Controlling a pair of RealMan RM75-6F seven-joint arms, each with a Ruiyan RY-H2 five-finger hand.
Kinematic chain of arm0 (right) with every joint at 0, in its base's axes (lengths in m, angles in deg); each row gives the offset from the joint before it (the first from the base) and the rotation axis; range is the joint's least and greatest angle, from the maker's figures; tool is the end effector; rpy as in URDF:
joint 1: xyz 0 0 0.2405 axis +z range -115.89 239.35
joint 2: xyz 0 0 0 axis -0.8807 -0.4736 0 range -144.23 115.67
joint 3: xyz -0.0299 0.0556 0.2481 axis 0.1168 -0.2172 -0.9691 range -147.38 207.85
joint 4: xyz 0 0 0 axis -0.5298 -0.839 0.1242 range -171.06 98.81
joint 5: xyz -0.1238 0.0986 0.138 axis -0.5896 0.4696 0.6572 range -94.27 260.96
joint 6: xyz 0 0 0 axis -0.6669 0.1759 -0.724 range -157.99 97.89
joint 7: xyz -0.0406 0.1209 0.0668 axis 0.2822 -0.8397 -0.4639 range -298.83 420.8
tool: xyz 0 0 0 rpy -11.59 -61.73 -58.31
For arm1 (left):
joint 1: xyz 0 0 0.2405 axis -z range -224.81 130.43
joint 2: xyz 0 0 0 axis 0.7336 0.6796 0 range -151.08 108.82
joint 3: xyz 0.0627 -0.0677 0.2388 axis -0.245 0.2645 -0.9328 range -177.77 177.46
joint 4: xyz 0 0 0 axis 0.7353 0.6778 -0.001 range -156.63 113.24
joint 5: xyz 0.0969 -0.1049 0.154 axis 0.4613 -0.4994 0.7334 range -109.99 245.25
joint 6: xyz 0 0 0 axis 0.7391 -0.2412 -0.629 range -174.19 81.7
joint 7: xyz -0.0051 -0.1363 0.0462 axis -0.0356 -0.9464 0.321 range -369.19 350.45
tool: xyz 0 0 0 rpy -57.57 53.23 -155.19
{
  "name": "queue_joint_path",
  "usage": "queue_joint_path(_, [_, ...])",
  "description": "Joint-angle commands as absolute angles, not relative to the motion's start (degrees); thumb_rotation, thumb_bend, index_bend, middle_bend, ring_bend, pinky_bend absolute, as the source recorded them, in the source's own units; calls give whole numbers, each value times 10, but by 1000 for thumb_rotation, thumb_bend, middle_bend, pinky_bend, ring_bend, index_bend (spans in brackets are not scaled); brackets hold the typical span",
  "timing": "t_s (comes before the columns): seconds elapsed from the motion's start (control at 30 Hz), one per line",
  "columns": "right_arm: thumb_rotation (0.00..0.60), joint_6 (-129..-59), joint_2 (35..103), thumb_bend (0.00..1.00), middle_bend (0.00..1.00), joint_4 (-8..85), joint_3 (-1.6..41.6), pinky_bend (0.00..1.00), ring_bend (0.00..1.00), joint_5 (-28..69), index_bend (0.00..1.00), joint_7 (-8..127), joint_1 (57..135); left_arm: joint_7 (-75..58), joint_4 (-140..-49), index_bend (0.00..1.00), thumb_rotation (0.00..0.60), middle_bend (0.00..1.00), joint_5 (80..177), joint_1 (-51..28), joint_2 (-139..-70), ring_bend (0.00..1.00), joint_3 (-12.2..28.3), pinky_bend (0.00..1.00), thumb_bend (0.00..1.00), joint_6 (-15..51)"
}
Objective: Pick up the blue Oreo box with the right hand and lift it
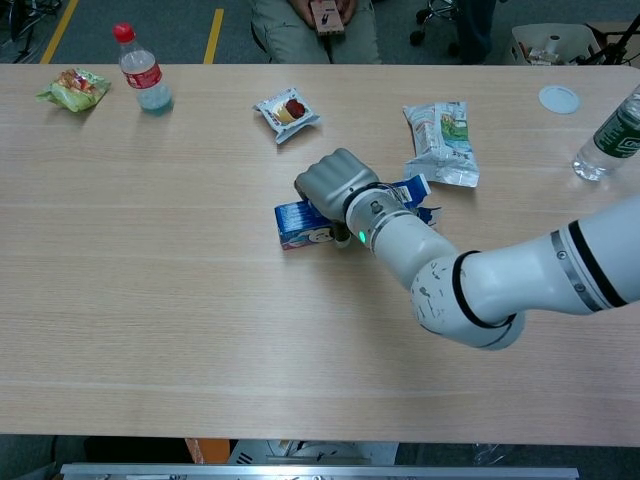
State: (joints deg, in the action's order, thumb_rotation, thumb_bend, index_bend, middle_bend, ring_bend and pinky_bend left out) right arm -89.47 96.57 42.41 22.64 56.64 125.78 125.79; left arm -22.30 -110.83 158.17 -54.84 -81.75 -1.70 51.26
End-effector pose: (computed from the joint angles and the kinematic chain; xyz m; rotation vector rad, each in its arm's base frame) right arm -0.0537 -0.3139 -0.1391 2.1303 -0.6207 0.4309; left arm -0.3356 0.0937 0.1969 -1.2250 -0.9698 -0.9562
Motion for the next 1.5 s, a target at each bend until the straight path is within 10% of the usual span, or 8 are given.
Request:
queue_joint_path(0.03, [600, -894, 973, 70, 368, 414, 229, 371, 315, 558, 391, 1251, 1256, -225, -1107, 124, 600, 123, 1581, -549, -817, 98, -17, 74, 263, 512])
queue_joint_path(0.8, [600, -858, 939, 78, 382, 424, 247, 485, 387, 481, 422, 1155, 1210, -223, -1104, 124, 600, 123, 1580, -551, -821, 98, -15, 75, 263, 509])
queue_joint_path(1.5, [600, -871, 920, 283, 497, 465, 215, 531, 501, 426, 587, 1094, 1191, -230, -1095, 124, 600, 123, 1577, -552, -824, 98, -13, 74, 263, 507])
